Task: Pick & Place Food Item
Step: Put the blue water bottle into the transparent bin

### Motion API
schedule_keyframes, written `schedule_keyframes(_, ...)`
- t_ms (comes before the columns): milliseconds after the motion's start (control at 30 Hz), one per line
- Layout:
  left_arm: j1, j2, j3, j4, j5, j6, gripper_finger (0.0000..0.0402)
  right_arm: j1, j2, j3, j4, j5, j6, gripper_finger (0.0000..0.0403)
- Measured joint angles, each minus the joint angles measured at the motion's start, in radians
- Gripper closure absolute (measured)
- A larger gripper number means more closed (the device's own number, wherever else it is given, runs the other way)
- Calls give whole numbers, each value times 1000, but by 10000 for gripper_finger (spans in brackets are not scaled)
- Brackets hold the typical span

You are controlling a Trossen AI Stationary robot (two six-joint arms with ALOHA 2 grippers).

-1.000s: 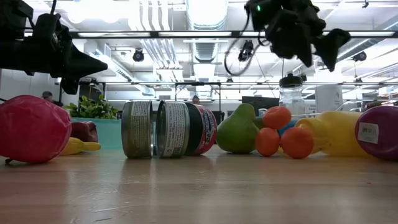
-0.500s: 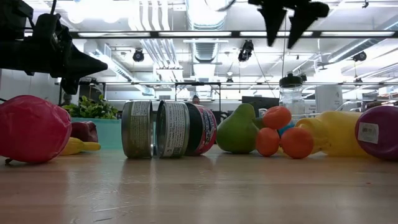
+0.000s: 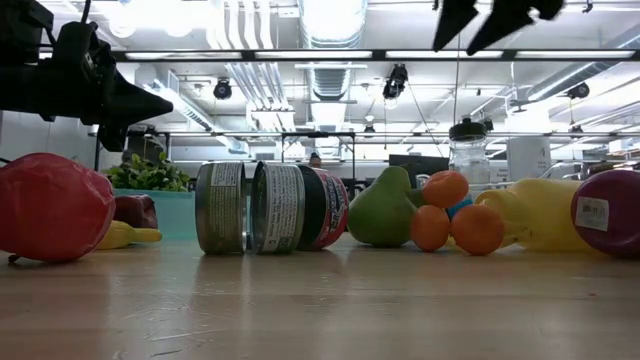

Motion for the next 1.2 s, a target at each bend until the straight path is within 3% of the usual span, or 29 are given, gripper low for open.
schedule_keyframes(133, 0, 0, 0, 0, 0, 0, 400, 62, -46, -114, 36, 82, 181, 104)
schedule_keyframes(267, 0, 0, 0, 0, 0, 0, 400, 69, -63, -164, 79, 88, 331, 104)
schedule_keyframes(400, 0, 0, 0, 0, 0, 0, 400, 50, -58, -167, 122, 93, 295, 104)
schedule_keyframes(567, 0, 0, 0, 0, 0, 0, 400, -3, -60, -75, 147, 85, 100, 104)
schedule_keyframes(633, 0, 0, 0, 0, 0, 0, 400, -52, -60, 5, 154, 11, -45, 104)
schedule_keyframes(833, 0, 0, 0, 0, 0, 0, 400, -304, -44, 234, 216, -426, -591, 104)
schedule_keyframes(933, 0, 0, 0, 0, 0, 0, 400, -432, -10, 296, 247, -597, -752, 104)
schedule_keyframes(1067, 0, 0, 0, 0, 0, 0, 400, -535, 76, 353, 261, -756, -871, 104)
schedule_keyframes(1200, 0, 0, 0, 0, 0, 0, 400, -538, 167, 411, 231, -797, -959, 104)
